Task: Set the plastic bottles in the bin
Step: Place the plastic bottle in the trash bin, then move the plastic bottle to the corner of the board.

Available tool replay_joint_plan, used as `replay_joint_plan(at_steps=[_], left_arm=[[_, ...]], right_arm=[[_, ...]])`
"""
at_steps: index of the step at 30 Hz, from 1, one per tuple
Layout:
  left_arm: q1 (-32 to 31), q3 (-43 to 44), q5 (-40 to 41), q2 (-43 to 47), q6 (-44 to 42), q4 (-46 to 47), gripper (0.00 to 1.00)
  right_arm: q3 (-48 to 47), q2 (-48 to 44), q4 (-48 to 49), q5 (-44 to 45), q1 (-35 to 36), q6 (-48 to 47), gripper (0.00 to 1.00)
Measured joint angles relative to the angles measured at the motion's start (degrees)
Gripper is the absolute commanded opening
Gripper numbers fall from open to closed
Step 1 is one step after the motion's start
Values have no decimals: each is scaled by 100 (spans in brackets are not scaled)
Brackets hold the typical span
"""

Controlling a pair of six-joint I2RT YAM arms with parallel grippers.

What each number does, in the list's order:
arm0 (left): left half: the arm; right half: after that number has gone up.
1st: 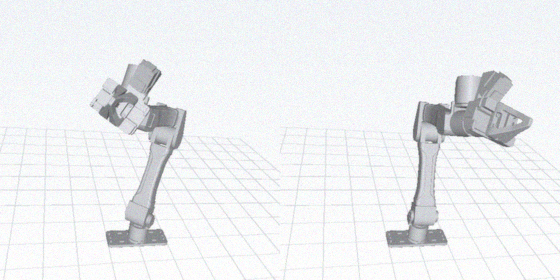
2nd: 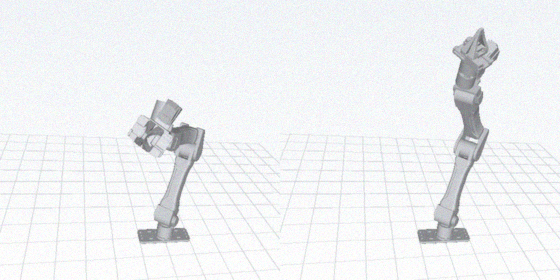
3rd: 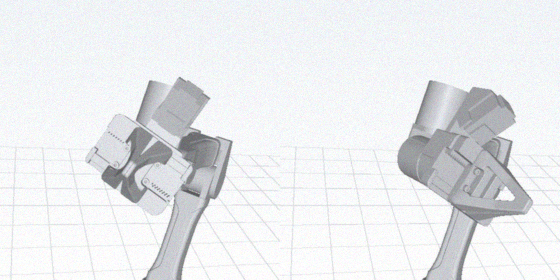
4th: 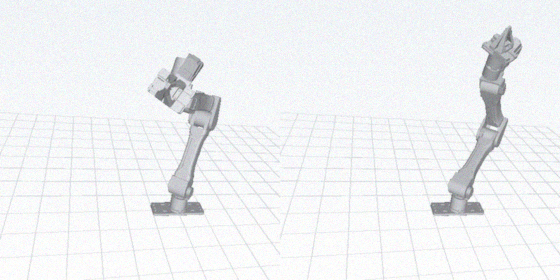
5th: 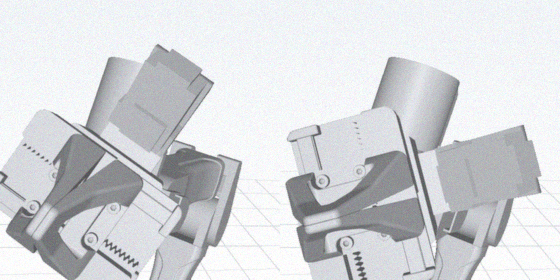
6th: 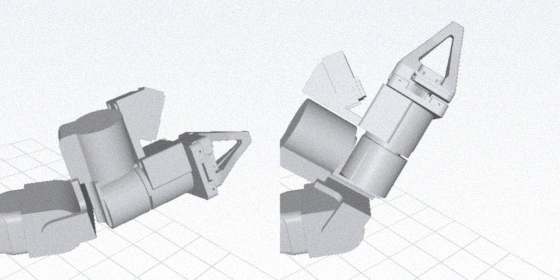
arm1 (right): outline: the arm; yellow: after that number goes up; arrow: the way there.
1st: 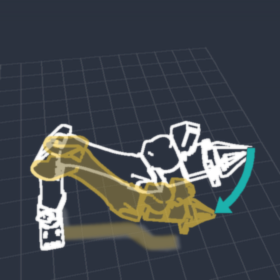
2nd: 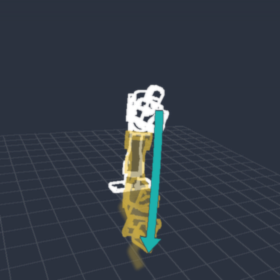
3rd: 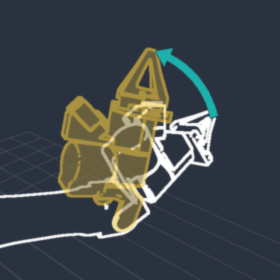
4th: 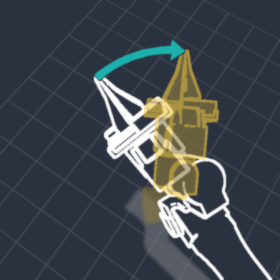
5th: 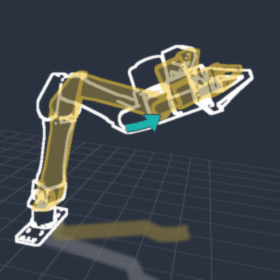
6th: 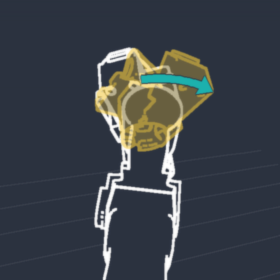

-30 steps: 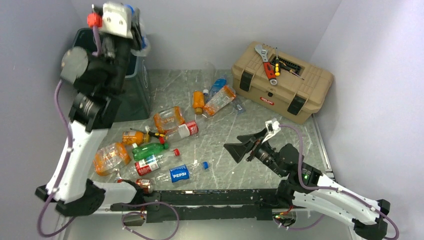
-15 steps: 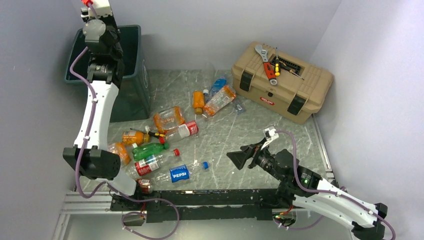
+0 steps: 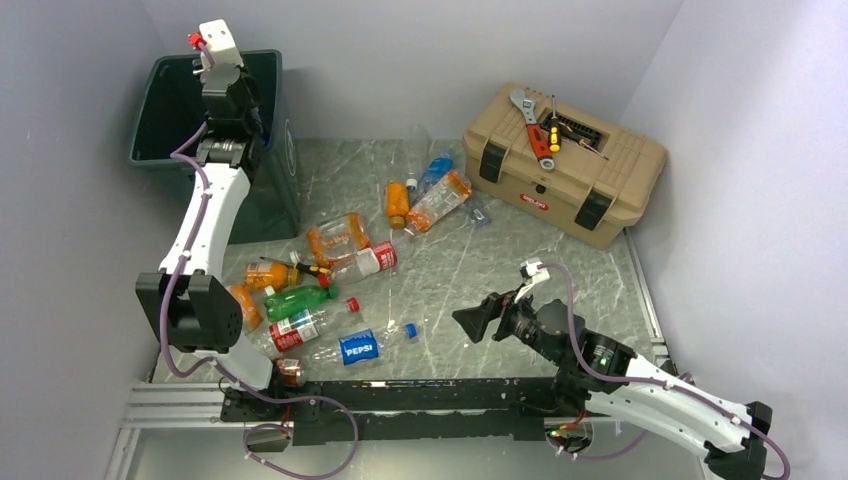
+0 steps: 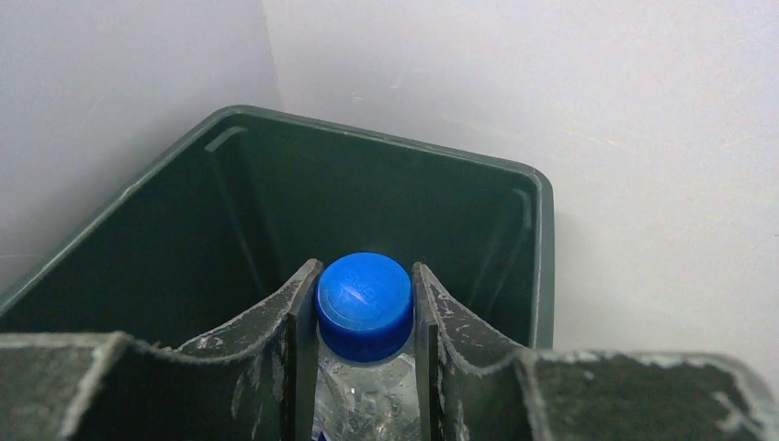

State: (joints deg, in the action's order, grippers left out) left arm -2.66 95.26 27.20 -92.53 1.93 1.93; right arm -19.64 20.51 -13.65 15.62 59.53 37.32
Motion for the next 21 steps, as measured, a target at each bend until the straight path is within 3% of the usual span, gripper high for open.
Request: replay_joint_plan(at_steps=[2,3,8,15,21], left_arm=[[9,24,-35,0,57,-74,60],[13,52,-42,0,83,-114,69],[22,120,-92,15,120,-240,96],[-229,326,-179,466,35,-619,99],[-1744,372,-763,1633,-293,-1276,91]], right_arm=[[0,118,0,-2,0,-7,100],[0,155,2,-2,0,-7,100],[0,205,4,35,0,-7,100],[-9,192,-15,249,-2,-72,100],[-697,887,-289,444,-2,-442,100]])
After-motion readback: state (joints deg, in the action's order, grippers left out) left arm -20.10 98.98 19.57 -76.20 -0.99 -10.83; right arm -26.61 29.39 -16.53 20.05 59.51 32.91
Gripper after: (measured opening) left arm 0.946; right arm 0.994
